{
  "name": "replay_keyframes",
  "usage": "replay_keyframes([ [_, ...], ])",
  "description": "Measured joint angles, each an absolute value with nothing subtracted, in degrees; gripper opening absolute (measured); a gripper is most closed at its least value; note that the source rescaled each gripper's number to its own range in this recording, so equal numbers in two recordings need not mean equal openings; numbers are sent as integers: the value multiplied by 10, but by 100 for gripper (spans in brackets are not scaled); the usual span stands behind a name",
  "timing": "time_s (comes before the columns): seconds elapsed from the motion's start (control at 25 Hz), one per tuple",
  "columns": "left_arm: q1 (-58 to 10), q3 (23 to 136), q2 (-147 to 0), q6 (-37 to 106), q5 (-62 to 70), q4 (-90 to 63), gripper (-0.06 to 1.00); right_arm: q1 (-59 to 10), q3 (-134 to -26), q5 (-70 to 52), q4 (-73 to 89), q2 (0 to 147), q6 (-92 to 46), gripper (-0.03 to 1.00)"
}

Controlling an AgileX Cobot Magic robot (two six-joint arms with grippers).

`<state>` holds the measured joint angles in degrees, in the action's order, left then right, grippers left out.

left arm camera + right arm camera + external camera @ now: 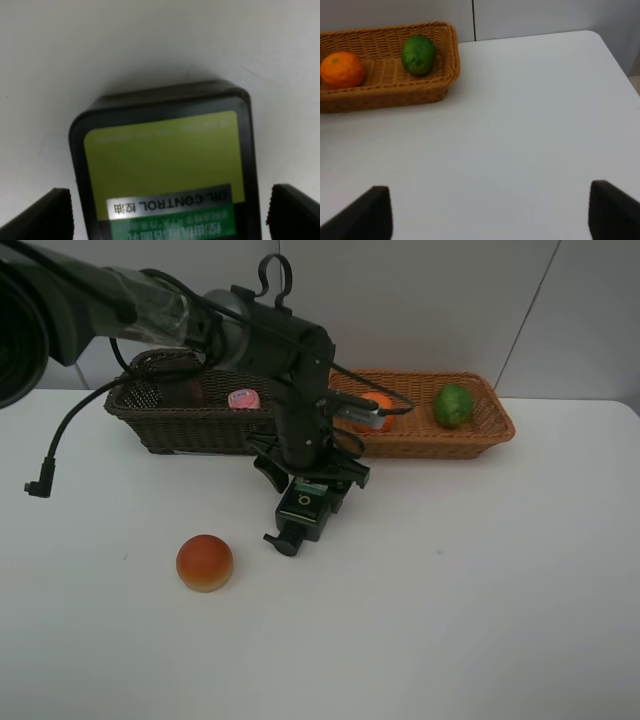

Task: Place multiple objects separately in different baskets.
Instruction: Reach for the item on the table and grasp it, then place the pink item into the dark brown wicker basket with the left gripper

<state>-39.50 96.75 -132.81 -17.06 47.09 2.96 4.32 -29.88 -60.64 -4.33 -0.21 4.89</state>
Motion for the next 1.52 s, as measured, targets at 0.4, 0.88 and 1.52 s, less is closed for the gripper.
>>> replay_keyframes([
  [0.4, -395, 968, -1344, -171, 471, 32, 100, 43, -299, -606, -43, -2, 49, 66],
  [0.88, -394, 968, -1344, -170, 471, 44, 83, 43, -299, -606, -43, -2, 49, 66],
  [1.52, -394, 968, -1344, -170, 471, 44, 83, 43, -299, -606, -43, -2, 49, 66],
])
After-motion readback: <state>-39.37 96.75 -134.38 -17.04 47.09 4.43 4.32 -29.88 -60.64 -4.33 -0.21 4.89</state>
